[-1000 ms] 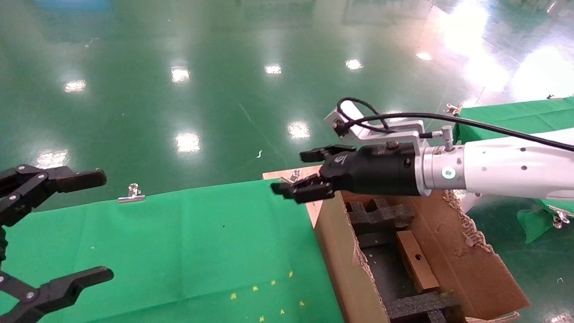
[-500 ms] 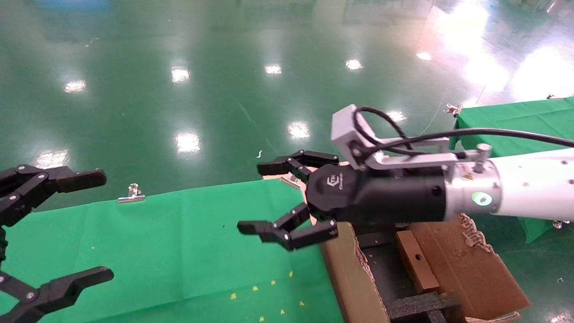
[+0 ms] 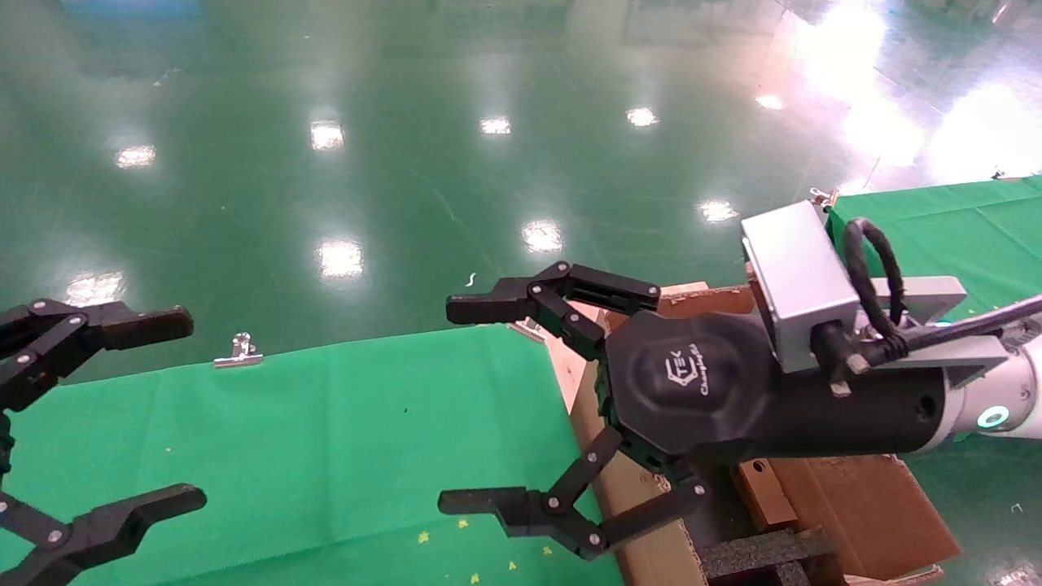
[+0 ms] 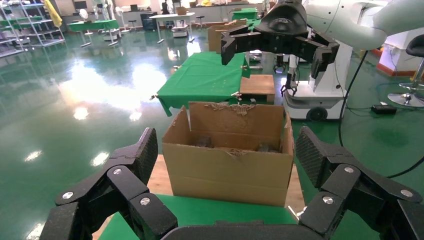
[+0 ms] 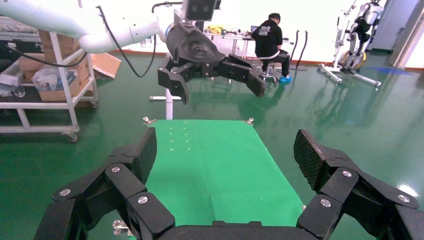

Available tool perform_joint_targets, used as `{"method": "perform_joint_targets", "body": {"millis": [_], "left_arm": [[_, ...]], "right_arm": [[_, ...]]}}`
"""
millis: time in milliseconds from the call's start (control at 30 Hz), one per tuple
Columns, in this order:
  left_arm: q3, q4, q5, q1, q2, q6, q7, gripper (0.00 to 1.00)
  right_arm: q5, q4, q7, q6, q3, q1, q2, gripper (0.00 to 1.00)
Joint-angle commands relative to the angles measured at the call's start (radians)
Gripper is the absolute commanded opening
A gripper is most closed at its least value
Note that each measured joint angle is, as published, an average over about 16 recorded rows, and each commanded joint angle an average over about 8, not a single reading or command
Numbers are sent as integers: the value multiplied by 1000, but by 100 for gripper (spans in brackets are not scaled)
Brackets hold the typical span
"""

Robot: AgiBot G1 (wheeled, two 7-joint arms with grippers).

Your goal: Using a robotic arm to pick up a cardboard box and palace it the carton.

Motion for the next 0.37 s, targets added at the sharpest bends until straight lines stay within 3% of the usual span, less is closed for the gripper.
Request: {"method": "perform_joint_targets", "body": {"millis": [33, 367], "left_arm": [[0, 0, 0, 0, 0, 0, 0, 100], [0, 0, 0, 0, 0, 0, 0, 100]], "right_arm": [[11, -1, -10, -15, 18, -10, -2, 100], [-3, 0, 4, 5, -7, 3, 0, 100]]}}
